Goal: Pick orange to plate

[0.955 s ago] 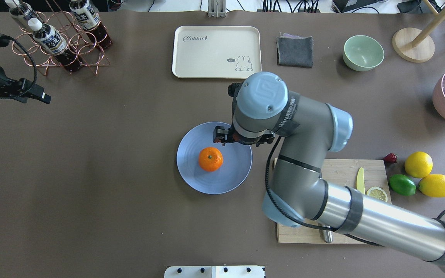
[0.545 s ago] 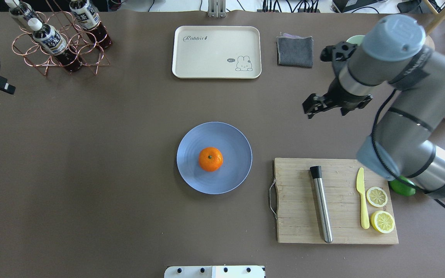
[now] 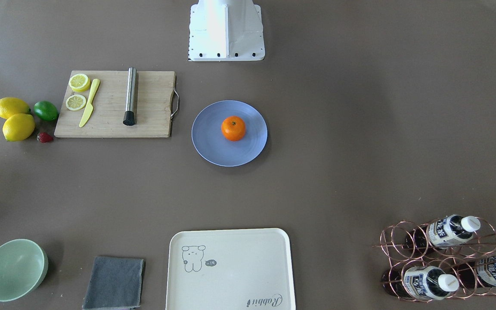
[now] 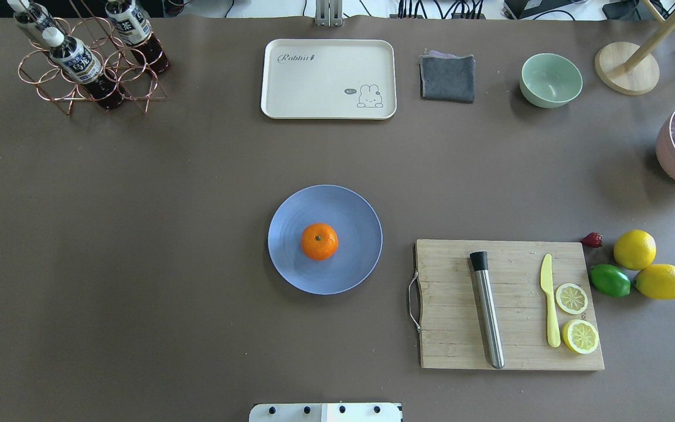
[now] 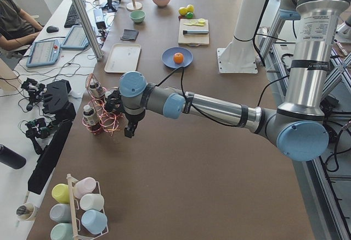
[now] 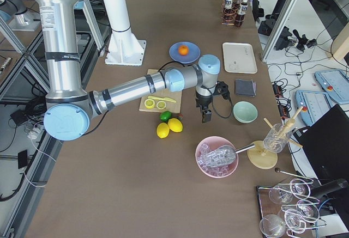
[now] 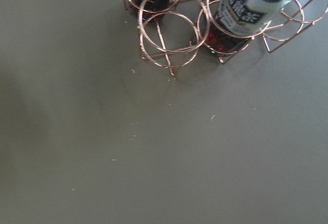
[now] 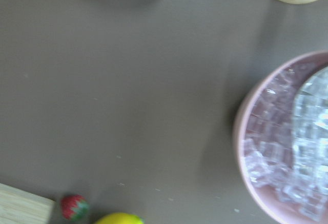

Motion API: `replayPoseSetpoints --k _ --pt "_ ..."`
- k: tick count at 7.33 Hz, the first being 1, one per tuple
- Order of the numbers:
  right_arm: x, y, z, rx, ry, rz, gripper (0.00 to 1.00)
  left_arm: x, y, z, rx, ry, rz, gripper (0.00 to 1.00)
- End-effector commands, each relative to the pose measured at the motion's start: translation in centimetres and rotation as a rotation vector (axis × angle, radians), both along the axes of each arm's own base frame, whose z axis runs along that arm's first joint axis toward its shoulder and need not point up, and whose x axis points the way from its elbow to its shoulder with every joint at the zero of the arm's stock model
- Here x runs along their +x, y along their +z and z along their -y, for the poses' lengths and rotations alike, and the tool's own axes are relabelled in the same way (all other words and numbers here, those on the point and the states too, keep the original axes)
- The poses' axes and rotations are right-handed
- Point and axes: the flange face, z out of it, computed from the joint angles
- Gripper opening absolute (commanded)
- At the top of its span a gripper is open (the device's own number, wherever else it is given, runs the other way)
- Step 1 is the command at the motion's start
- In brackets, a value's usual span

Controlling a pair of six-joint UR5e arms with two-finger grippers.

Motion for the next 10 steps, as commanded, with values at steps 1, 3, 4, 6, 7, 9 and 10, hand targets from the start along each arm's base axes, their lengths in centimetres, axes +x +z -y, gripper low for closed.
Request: replayPoseSetpoints --k 1,3,4,6,7,9,10 --pt "11.6 9.4 -2.0 0.015 -0.02 0.005 1.0 -2.5 2.1 -1.5 0.01 0.024 0.021 0.97" --pt "16.0 13.1 -4.7 0.006 0.004 0.023 1.0 -2.8 2.9 -2.2 -0.012 0.01 0.037 0.97" --pt "16.4 13.3 -5.5 -0.002 0.031 0.098 1.0 -3.1 2.7 -2.8 -0.002 -0.004 0.087 0.98" --pt "17.6 13.0 -6.5 0.008 0.067 0.13 1.0 -3.1 2.9 -3.5 -0.006 -0.006 0.09 0.98" --pt "17.7 12.8 -6.3 0.014 0.069 0.13 1.0 -3.0 3.7 -4.6 -0.029 -0.01 0.087 0.98" --pt "17.8 12.6 -5.9 0.014 0.071 0.119 1.0 -3.0 4.7 -6.8 -0.032 -0.018 0.09 0.98" --pt "17.8 12.5 -5.9 0.016 0.072 0.123 1.0 -2.9 6.7 -8.9 -0.017 -0.017 0.091 0.98"
